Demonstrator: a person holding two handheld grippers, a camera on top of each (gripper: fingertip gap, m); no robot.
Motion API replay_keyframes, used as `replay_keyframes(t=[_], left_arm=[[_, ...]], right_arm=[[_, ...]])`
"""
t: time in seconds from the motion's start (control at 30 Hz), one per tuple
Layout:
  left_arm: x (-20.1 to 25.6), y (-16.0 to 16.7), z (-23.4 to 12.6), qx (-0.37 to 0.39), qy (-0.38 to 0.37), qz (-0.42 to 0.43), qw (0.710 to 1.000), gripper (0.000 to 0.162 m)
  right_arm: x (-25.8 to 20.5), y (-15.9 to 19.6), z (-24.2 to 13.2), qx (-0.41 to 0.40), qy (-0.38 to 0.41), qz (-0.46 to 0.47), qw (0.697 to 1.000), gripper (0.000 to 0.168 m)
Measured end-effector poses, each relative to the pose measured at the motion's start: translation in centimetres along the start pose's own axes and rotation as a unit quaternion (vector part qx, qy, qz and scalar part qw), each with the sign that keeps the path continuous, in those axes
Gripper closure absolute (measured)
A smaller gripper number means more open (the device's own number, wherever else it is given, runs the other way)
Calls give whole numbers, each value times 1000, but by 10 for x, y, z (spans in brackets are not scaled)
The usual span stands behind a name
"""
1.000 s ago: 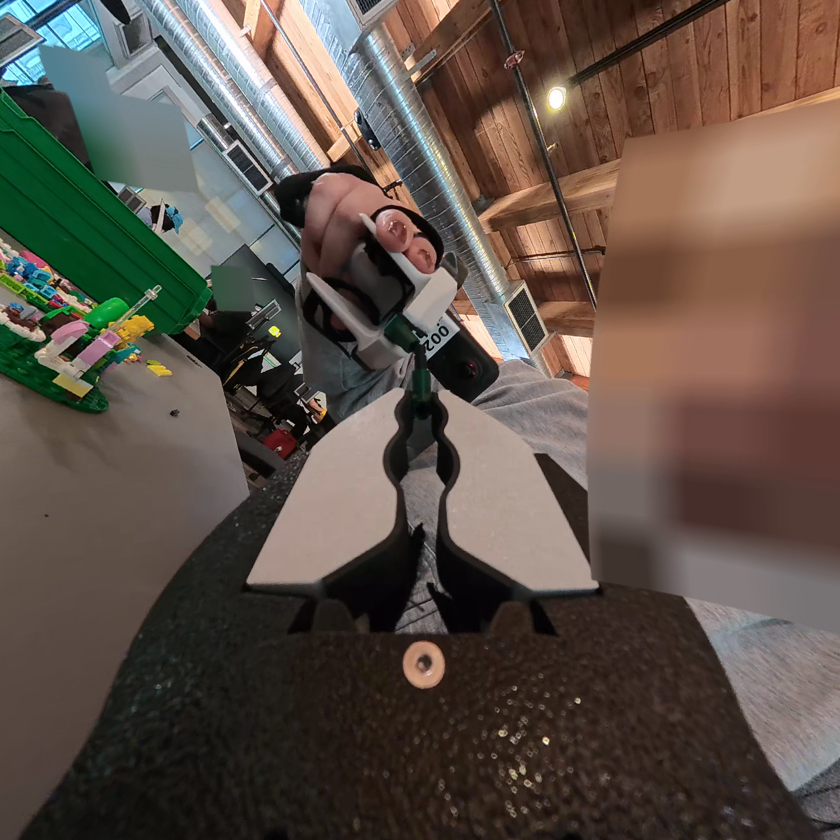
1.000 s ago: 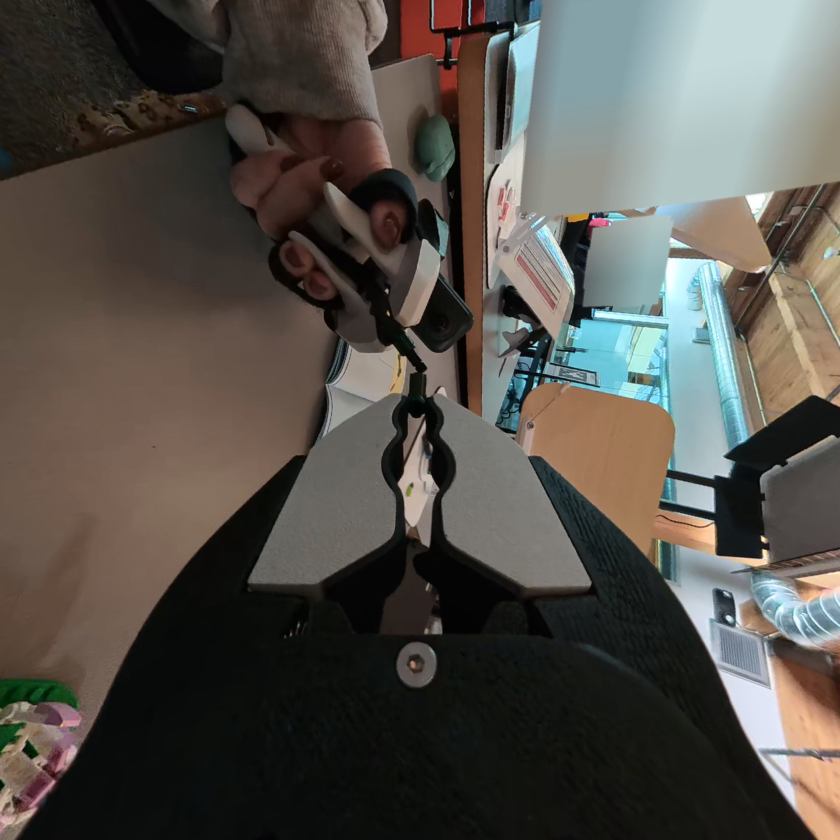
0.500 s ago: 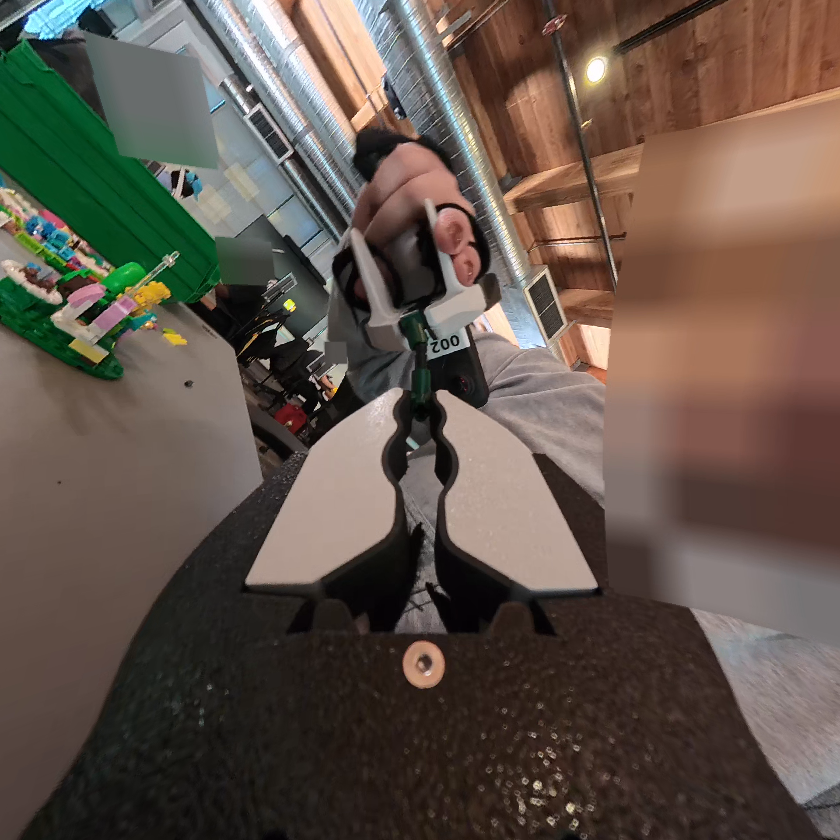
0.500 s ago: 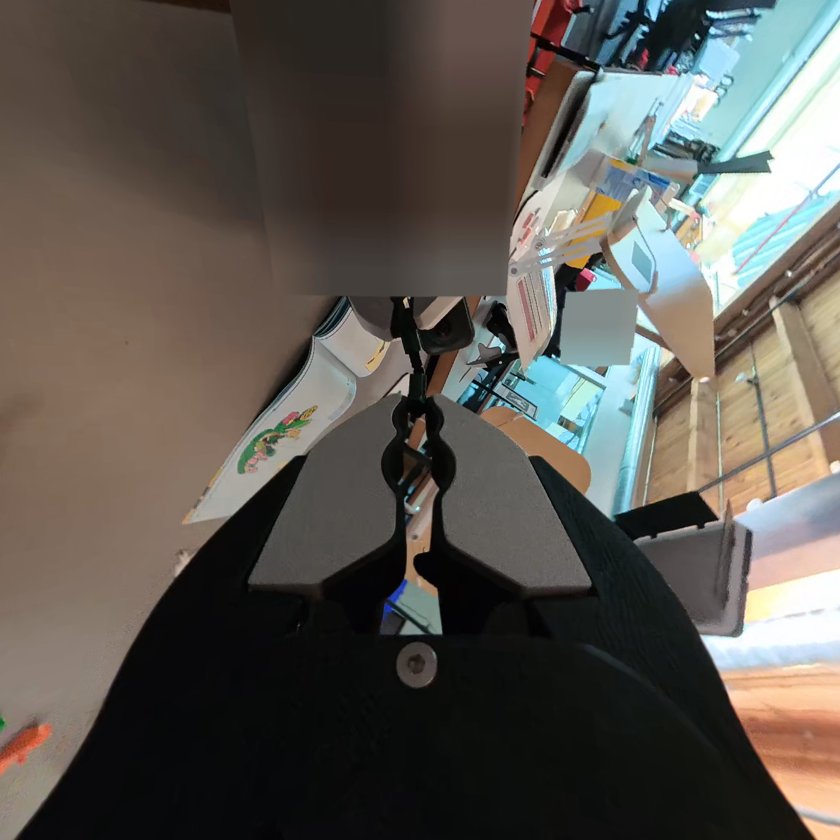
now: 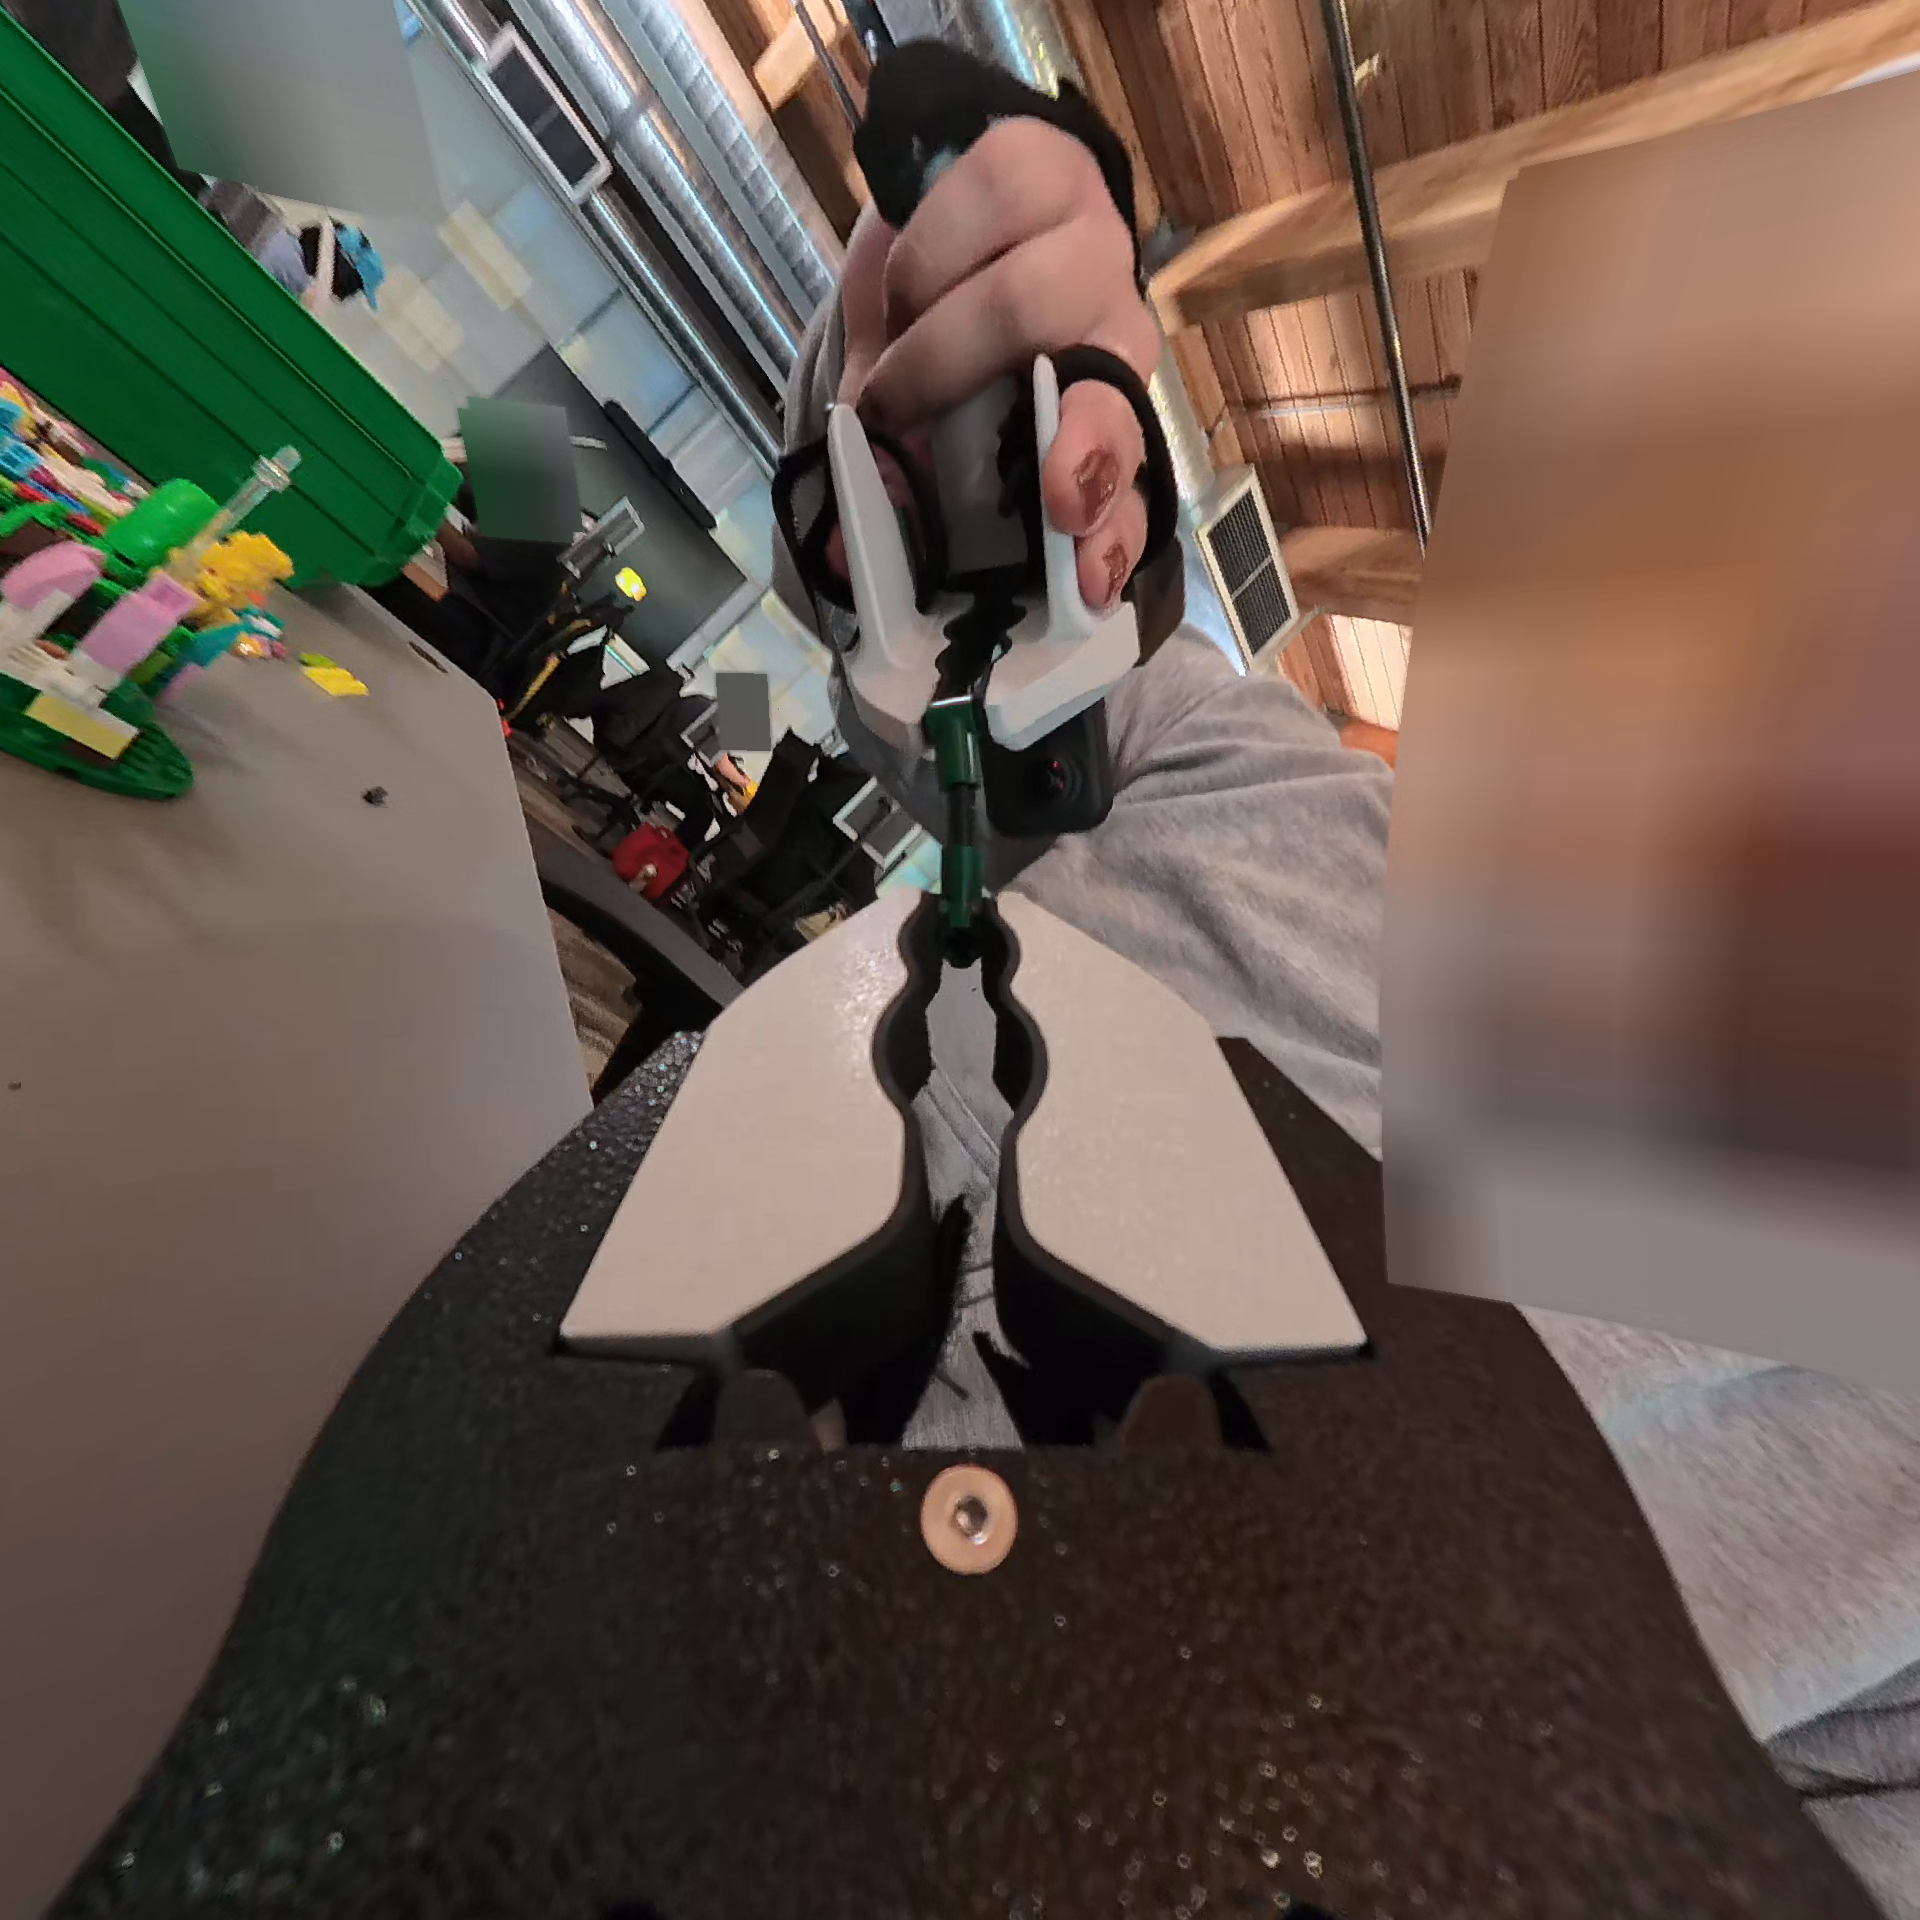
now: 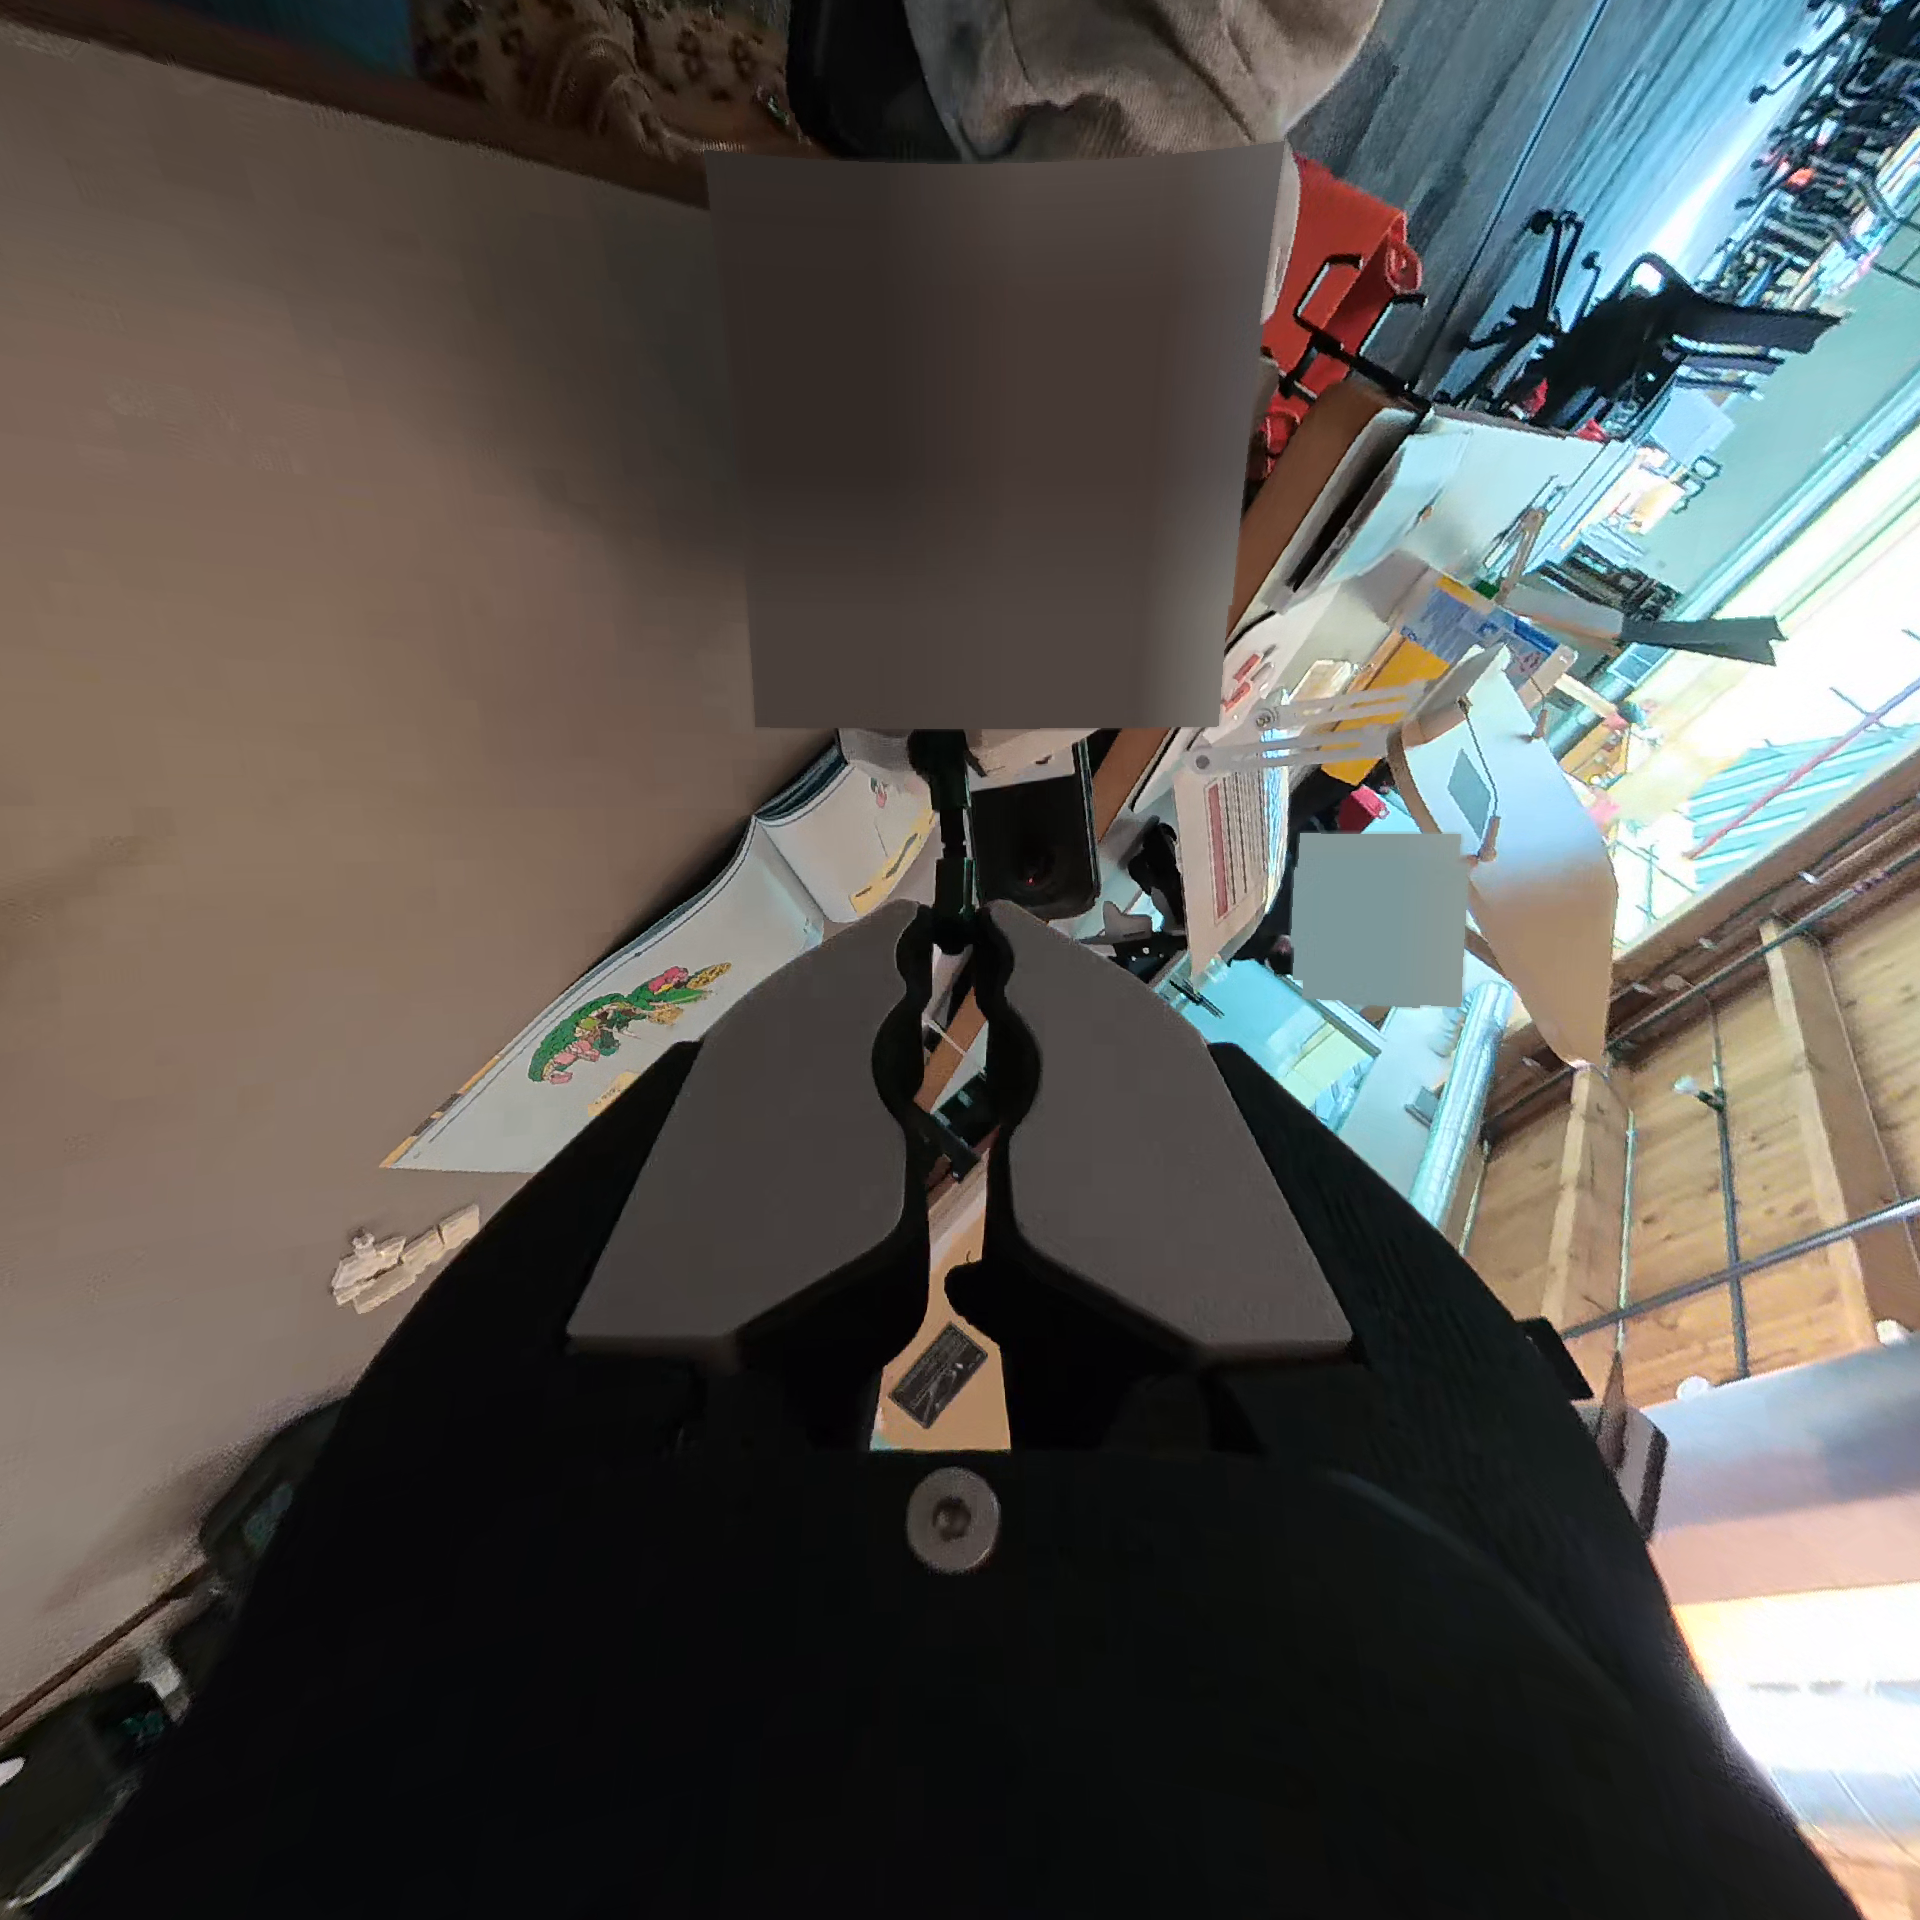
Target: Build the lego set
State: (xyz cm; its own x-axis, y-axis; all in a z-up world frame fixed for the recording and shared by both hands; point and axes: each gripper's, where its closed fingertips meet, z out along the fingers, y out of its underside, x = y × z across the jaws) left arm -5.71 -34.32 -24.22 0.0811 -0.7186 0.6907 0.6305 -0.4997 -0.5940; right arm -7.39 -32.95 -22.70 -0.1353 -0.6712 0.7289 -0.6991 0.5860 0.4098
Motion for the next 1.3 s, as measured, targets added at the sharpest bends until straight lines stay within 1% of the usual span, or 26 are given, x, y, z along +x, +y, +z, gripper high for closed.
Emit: replay_keyframes(t=[0.17,0.33,0.4,0.47,0.5,0.57,0.6,0.7,0.77,0.87,1.07,1.3], left_arm=[[3,9,4,-33,5,5,999,155],[1,12,5,-41,0,2,999,155],[2,11,4,-40,3,2,999,155],[0,5,3,-21,-2,-3,1000,155],[0,7,4,-29,3,-6,1000,155],[-1,14,8,-52,-4,2,999,155],[-1,14,8,-51,-6,1,999,155],[-3,5,2,-18,-11,-4,1000,155],[-5,2,-1,-11,-24,2,1000,155],[-3,-1,-4,-1,-20,5,1000,155],[4,10,-2,-36,-6,12,999,155],[7,13,-1,-46,4,12,999,155]], right_arm=[[2,-10,-4,26,-12,29,999,163],[-1,-14,-6,25,-16,-1,1000,163],[0,-17,-6,29,-15,3,999,163],[2,-33,-5,60,-16,22,998,163],[2,-46,-3,81,-19,26,996,163],[0,-61,3,96,-16,-17,995,163],[0,-59,6,94,-15,-28,995,164],[5,-44,6,81,-12,12,997,163],[5,-40,4,71,-12,10,997,163],[1,-33,1,55,-15,13,998,163],[4,-17,-6,23,2,34,999,163],[7,-24,-6,42,2,43,998,163]])
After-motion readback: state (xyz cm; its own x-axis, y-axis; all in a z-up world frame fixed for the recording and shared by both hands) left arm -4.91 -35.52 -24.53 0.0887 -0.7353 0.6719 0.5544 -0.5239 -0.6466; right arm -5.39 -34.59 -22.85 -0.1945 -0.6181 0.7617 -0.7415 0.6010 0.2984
